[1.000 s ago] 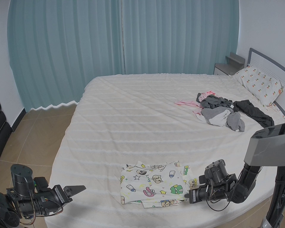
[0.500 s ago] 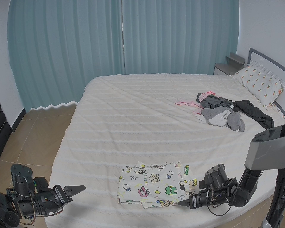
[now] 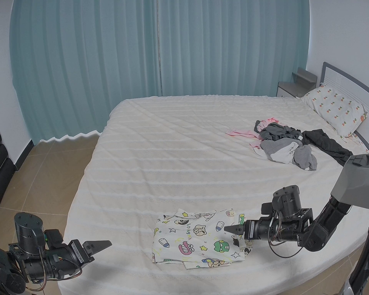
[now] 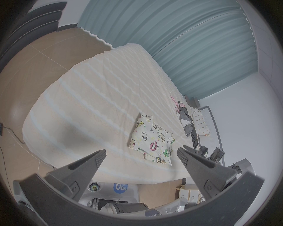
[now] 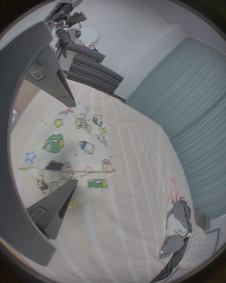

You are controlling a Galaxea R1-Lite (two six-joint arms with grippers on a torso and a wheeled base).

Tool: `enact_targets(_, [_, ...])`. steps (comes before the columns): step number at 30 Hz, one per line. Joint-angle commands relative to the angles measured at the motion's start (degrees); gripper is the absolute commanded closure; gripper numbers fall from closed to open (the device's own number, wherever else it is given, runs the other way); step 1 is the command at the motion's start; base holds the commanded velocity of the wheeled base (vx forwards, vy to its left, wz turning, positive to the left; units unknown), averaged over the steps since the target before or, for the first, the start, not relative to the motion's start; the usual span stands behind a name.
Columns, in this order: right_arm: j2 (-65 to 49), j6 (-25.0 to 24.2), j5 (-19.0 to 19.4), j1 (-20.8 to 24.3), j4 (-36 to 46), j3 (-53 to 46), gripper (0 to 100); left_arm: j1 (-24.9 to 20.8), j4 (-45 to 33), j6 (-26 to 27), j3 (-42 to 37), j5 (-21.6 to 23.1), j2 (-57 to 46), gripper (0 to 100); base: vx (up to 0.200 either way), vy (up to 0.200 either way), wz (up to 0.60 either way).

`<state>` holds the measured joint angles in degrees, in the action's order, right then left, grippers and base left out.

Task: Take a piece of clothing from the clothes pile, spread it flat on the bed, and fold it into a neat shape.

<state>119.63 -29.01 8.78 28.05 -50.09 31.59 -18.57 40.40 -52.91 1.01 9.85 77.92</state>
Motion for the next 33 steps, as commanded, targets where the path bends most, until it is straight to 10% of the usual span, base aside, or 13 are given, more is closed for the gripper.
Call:
enact_targets(1, [11.0,-1.1,-1.2,-0.6,0.4,10.0,0,-0.5,0.0,-0.1,-1.0,0.2,0.4,0,0.000,0.000,0.00])
enact_targets(32, [21.5,-4.1,-5.1,-0.1,-4.0,19.8,0,-0.5,0.5,-0.1,-1.0,0.2,1.1,0,0.000,0.000,0.00])
enact_targets(33, [21.4,-4.5,-5.1,-0.1,-4.0,19.8,100,-0.5,0.5,-0.1,-1.0,0.2,1.1,0,0.000,0.000,0.00])
